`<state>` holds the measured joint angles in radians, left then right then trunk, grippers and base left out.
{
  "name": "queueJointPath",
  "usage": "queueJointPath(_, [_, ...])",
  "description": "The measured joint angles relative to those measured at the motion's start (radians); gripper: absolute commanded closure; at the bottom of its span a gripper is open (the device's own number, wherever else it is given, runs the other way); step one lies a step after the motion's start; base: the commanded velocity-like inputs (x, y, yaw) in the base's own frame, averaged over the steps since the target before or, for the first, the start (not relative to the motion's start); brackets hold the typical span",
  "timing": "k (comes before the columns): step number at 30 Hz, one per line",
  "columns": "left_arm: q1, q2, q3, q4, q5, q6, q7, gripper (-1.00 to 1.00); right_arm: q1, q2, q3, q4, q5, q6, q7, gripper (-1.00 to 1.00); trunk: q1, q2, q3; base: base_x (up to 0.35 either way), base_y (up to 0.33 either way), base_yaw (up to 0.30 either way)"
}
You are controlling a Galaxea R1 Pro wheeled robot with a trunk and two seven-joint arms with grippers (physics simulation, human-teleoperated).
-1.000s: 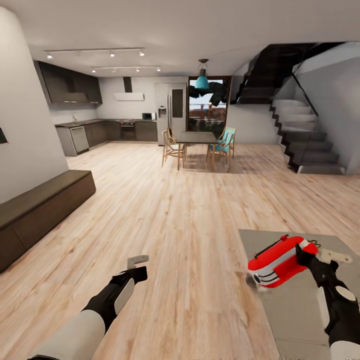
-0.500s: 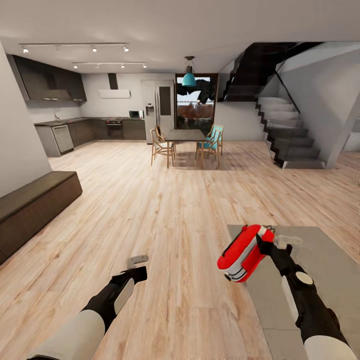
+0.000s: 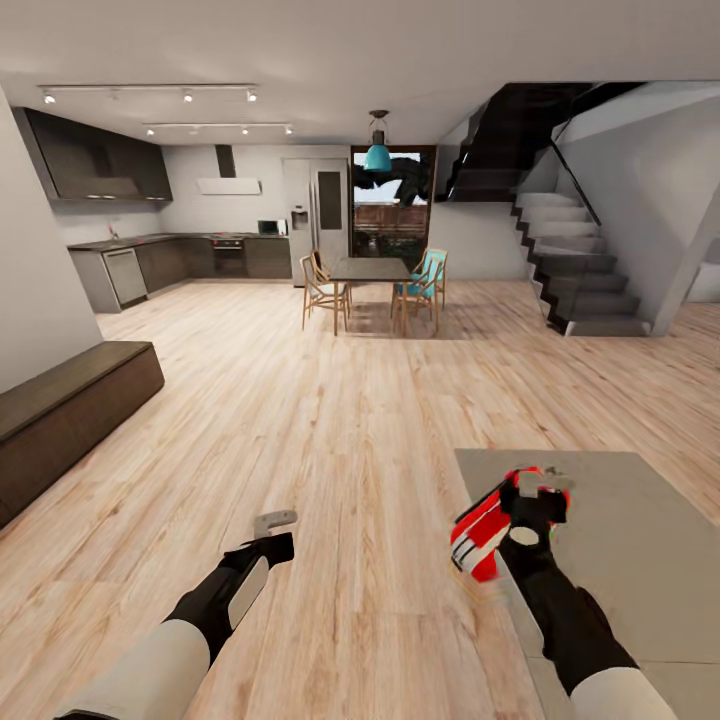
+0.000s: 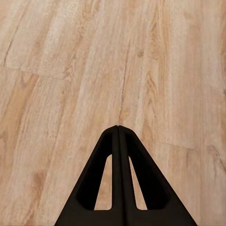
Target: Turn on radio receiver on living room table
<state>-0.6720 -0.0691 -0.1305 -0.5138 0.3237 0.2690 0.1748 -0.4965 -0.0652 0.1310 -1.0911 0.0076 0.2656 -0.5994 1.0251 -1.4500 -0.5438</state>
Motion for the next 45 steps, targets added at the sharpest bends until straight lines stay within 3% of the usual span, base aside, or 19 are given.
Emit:
queueJointPath(2, [0.000, 0.000, 0.000, 0.000, 0.000, 0.000, 0.000, 1.00, -0.001, -0.022, -0.082, -0.001, -0.255, 0.023, 0.148, 1.00, 0.000, 0.000, 0.000, 0.000, 0.000, 0.000])
queueJointPath(4, [0.000, -0.001, 0.000, -0.001, 0.000, 0.000, 0.000, 1.00, -0.002, -0.048, -0.128, -0.015, -0.208, 0.062, 0.172, 1.00, 0.000, 0.000, 0.000, 0.000, 0.000, 0.000])
queueJointPath(5, [0.000, -0.001, 0.000, 0.000, 0.000, 0.000, 0.000, 1.00, -0.003, -0.050, -0.136, -0.027, -0.218, 0.083, 0.165, 1.00, 0.000, 0.000, 0.000, 0.000, 0.000, 0.000])
queueJointPath(7, [0.000, -0.001, 0.000, 0.000, 0.000, 0.000, 0.000, 1.00, -0.003, -0.055, -0.145, -0.088, -0.208, 0.171, 0.089, 1.00, 0.000, 0.000, 0.000, 0.000, 0.000, 0.000])
queueJointPath(11, [0.000, -0.001, 0.000, 0.000, 0.000, 0.000, 0.000, 1.00, -0.003, -0.054, -0.140, -0.135, -0.224, 0.209, 0.047, 1.00, 0.000, 0.000, 0.000, 0.000, 0.000, 0.000])
queueJointPath(21, [0.000, -0.001, 0.000, 0.000, 0.001, 0.001, 0.000, 1.00, -0.003, -0.053, -0.127, -0.169, -0.227, 0.227, 0.043, 1.00, 0.000, 0.000, 0.000, 0.000, 0.000, 0.000])
queueJointPath(22, [0.000, -0.001, 0.000, 0.000, 0.001, 0.001, 0.000, 1.00, -0.003, -0.053, -0.123, -0.171, -0.228, 0.238, 0.043, 1.00, 0.000, 0.000, 0.000, 0.000, 0.000, 0.000])
queueJointPath(23, [0.000, -0.001, 0.000, 0.000, 0.001, 0.001, 0.000, 1.00, -0.004, -0.053, -0.084, -0.175, -0.218, 0.321, 0.045, 1.00, 0.000, 0.000, 0.000, 0.000, 0.000, 0.000])
queueJointPath(24, [0.000, -0.001, 0.000, 0.000, 0.001, 0.001, 0.000, 1.00, -0.003, -0.052, -0.060, -0.163, -0.260, 0.386, 0.049, 1.00, 0.000, 0.000, 0.000, 0.000, 0.000, 0.000])
queueJointPath(25, [0.000, -0.001, 0.000, 0.000, 0.001, 0.001, 0.000, 1.00, -0.003, -0.052, -0.041, -0.170, -0.267, 0.420, 0.054, 1.00, 0.000, 0.000, 0.000, 0.000, 0.000, 0.000])
queueJointPath(26, [0.000, -0.001, 0.000, 0.000, 0.001, 0.001, 0.000, 1.00, -0.003, -0.051, -0.029, -0.180, -0.242, 0.458, 0.060, 1.00, 0.000, 0.000, 0.000, 0.000, 0.000, 0.000])
queueJointPath(27, [0.000, -0.001, 0.000, 0.000, 0.002, 0.001, 0.000, 1.00, -0.003, -0.051, -0.023, -0.186, -0.243, 0.485, 0.064, 1.00, 0.000, 0.000, 0.000, 0.000, 0.000, 0.000])
queueJointPath(29, [0.000, -0.001, 0.000, 0.000, 0.001, 0.001, 0.000, 1.00, -0.003, -0.050, -0.030, -0.198, -0.251, 0.501, 0.068, 1.00, 0.000, 0.000, 0.000, 0.000, 0.000, 0.000])
queueJointPath(32, [0.000, -0.001, 0.000, 0.000, 0.001, 0.001, 0.000, 1.00, -0.003, -0.050, -0.088, -0.213, -0.238, 0.520, 0.069, 1.00, 0.000, 0.000, 0.000, 0.000, 0.000, 0.000])
queueJointPath(45, [0.000, -0.003, -0.001, 0.000, 0.000, 0.001, 0.000, 1.00, -0.003, -0.050, -0.100, -0.230, -0.244, 0.503, 0.071, 1.00, 0.000, 0.000, 0.000, 0.021, -0.065, 0.000])
